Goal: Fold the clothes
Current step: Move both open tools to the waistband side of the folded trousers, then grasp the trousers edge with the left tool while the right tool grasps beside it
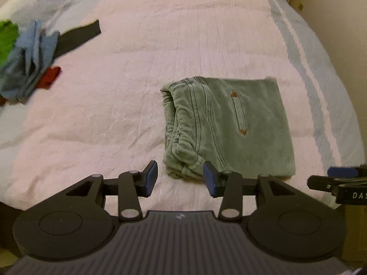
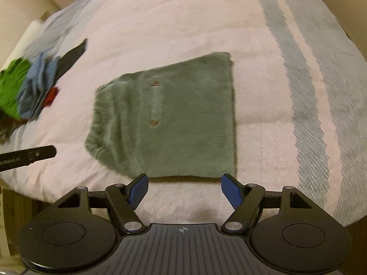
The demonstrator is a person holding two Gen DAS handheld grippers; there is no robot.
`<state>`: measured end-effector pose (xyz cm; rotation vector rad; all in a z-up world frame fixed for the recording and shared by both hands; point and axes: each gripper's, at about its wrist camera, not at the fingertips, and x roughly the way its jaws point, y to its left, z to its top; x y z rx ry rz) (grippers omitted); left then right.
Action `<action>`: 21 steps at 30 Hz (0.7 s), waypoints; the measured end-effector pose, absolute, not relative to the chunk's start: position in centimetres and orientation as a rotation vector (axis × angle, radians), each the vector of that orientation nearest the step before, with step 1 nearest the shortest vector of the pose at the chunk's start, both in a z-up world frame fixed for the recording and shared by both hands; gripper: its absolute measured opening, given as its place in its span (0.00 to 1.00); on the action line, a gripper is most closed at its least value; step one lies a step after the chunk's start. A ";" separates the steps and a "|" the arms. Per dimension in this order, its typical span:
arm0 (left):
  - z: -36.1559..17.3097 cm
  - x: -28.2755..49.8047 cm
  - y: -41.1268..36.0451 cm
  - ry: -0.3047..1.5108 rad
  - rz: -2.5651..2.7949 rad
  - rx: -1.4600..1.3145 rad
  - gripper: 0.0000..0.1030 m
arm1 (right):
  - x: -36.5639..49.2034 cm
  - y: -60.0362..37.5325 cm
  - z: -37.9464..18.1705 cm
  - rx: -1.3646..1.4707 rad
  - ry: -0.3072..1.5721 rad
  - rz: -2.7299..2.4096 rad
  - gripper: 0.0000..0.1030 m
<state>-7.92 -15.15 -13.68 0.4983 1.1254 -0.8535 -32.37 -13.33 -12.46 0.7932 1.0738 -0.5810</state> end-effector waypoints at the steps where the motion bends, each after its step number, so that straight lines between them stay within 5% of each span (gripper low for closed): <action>1: -14.2 -7.1 -15.1 1.142 -0.858 0.479 0.38 | -32.2 -13.7 -12.6 0.802 1.075 -0.593 0.71; 14: -19.4 -0.7 -13.3 1.257 -0.967 0.358 0.32 | -29.7 -15.6 -17.2 0.858 1.142 -0.660 0.71; 21: -22.2 0.1 -12.4 1.383 -0.952 0.138 0.56 | -29.8 -17.6 -19.8 0.846 1.180 -0.679 0.71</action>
